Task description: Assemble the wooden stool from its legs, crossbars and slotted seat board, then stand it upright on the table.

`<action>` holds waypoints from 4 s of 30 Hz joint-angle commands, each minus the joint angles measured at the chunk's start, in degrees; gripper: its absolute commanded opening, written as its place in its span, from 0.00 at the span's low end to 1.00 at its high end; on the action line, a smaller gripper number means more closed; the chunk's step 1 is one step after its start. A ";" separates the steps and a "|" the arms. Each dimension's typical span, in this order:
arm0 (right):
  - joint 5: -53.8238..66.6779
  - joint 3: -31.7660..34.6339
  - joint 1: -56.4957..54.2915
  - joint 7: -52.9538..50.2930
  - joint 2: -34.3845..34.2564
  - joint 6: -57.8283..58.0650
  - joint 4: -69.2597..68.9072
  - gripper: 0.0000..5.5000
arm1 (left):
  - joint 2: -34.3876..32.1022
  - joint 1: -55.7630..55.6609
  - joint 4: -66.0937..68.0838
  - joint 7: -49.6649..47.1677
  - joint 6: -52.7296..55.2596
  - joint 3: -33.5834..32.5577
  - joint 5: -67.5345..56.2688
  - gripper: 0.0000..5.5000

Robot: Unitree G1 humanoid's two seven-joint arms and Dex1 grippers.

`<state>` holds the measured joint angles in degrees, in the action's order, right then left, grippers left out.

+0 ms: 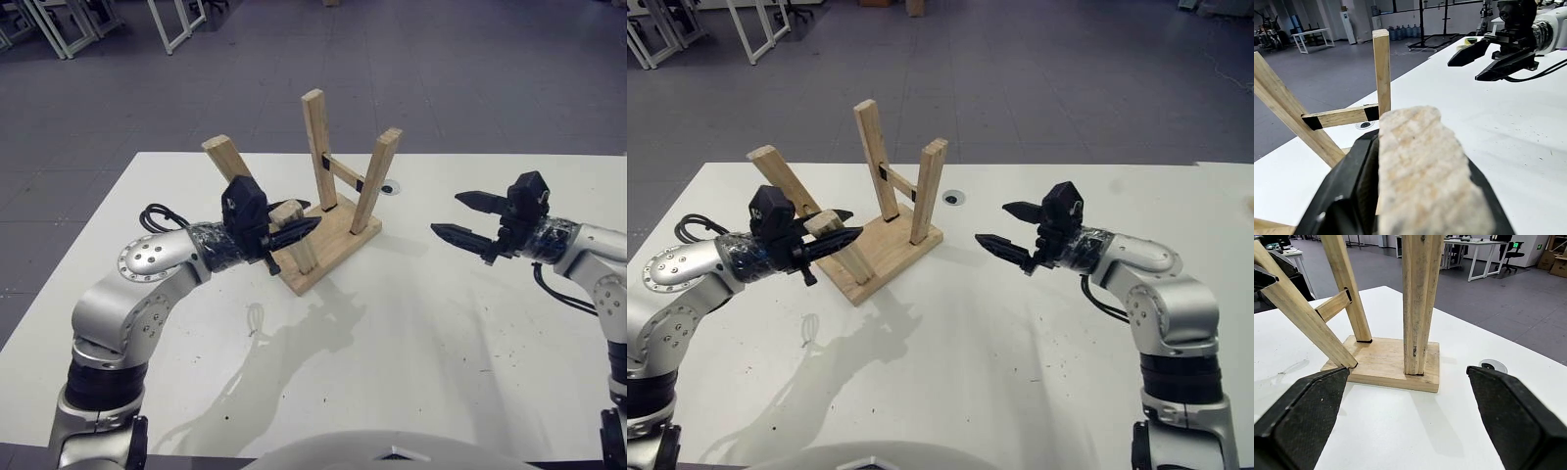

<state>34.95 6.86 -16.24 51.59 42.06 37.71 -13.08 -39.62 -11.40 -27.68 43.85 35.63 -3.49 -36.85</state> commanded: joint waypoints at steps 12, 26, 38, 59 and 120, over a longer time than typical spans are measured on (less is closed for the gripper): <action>10.95 -3.16 -7.59 10.97 4.21 7.11 -8.33 0.81 | -8.51 -9.78 18.16 34.71 -9.38 2.45 -2.31 0.23; 11.76 -10.04 -10.52 14.63 1.06 13.10 -2.05 0.58 | -6.69 -11.04 21.21 37.28 -6.59 2.26 -5.21 0.23; 53.34 0.89 -12.71 -13.22 -0.38 43.16 8.78 0.31 | -13.68 -9.07 21.15 31.26 31.61 -2.00 -29.23 0.23; 38.55 3.72 -26.48 -24.83 -4.90 47.03 40.88 0.61 | 0.54 -32.59 59.29 5.51 40.63 -9.10 -18.37 0.57; 29.92 4.50 -16.96 -1.26 -1.62 52.78 -3.83 0.35 | -14.01 -4.33 10.22 20.20 43.51 -6.82 -30.80 0.37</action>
<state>59.33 11.49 -29.13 52.57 43.16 86.07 -17.69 -53.63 -13.78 -15.08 61.78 71.11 -13.71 -58.89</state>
